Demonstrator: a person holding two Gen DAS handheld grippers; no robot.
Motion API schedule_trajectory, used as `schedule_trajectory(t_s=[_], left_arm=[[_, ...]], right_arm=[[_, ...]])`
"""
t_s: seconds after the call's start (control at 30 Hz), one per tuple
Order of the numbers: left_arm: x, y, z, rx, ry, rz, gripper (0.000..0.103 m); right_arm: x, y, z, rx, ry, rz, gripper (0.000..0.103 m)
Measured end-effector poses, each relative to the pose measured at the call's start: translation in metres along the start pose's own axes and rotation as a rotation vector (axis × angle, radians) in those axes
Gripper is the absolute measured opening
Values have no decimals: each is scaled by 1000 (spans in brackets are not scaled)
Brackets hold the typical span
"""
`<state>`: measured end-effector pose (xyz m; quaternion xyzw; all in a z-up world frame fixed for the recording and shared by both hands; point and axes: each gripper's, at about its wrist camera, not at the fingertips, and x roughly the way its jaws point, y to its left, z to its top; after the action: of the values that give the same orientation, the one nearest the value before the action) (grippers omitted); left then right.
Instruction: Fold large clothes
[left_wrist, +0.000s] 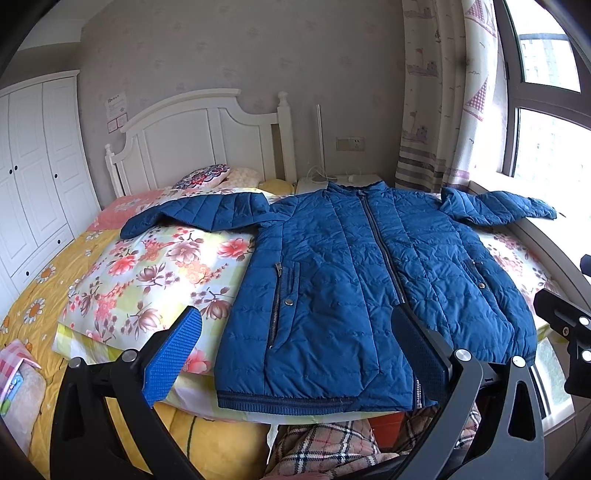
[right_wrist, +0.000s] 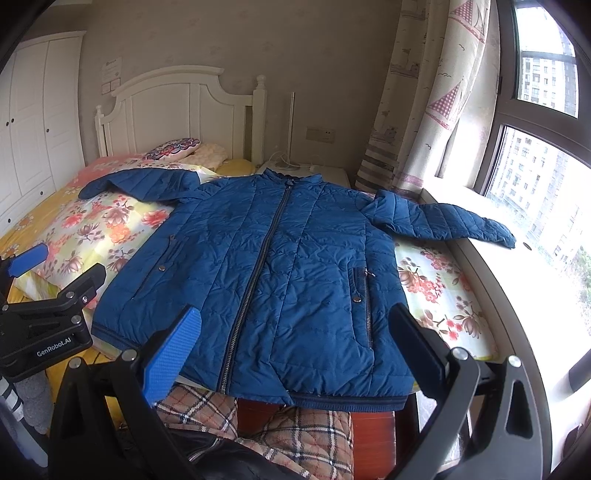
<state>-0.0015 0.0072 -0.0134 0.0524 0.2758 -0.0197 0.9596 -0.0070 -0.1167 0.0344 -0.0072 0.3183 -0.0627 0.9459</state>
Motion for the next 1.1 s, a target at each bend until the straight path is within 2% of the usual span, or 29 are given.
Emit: schedule_trajectory(t_s=[1.1], left_arm=[[13, -4, -4, 17, 45, -24, 99]], right_arm=[[4, -3, -3, 9, 8, 8, 101]])
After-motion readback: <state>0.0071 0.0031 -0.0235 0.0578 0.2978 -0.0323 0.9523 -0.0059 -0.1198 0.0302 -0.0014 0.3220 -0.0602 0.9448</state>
